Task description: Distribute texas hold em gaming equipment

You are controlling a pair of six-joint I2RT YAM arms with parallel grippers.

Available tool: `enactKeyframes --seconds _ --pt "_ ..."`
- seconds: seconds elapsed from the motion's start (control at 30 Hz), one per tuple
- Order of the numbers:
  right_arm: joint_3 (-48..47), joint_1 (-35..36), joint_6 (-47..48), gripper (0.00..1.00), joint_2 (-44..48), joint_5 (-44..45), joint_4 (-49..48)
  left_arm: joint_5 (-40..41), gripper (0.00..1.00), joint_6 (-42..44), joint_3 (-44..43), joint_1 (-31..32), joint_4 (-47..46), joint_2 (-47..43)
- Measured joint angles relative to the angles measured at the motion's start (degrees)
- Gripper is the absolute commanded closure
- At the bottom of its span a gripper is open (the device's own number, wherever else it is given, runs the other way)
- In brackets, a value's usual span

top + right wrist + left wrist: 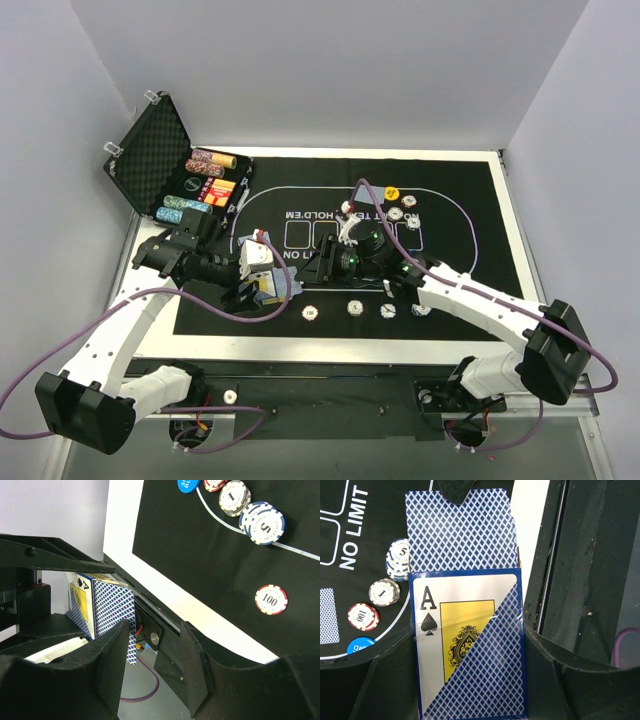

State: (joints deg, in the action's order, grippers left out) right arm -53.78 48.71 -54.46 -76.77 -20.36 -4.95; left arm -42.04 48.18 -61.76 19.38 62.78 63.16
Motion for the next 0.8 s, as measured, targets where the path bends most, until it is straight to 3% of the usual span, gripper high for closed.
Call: enactKeyframes --seconds 0.23,0.53,0.7,0.8 --pt "0.7 -0.3 -0.2 0.52 2.9 0.2 0.0 -0.3 1.0 0.0 0.0 0.0 -0.1 0.0" --pt "0.0 2.0 -0.2 0.55 3.1 0.3 -0.1 -0.4 1.0 -0.2 0.0 0.0 -0.4 0.0" --pt "-1.0 2.3 0.1 0.68 0.0 -0.1 0.0 -0.5 1.0 -0.2 0.0 0.0 -0.5 0.0" --pt "-1.7 2.3 0.0 0.87 -1.0 -0.4 -0.2 -0.2 1.0 -0.4 0.0 0.0 -0.4 0.0"
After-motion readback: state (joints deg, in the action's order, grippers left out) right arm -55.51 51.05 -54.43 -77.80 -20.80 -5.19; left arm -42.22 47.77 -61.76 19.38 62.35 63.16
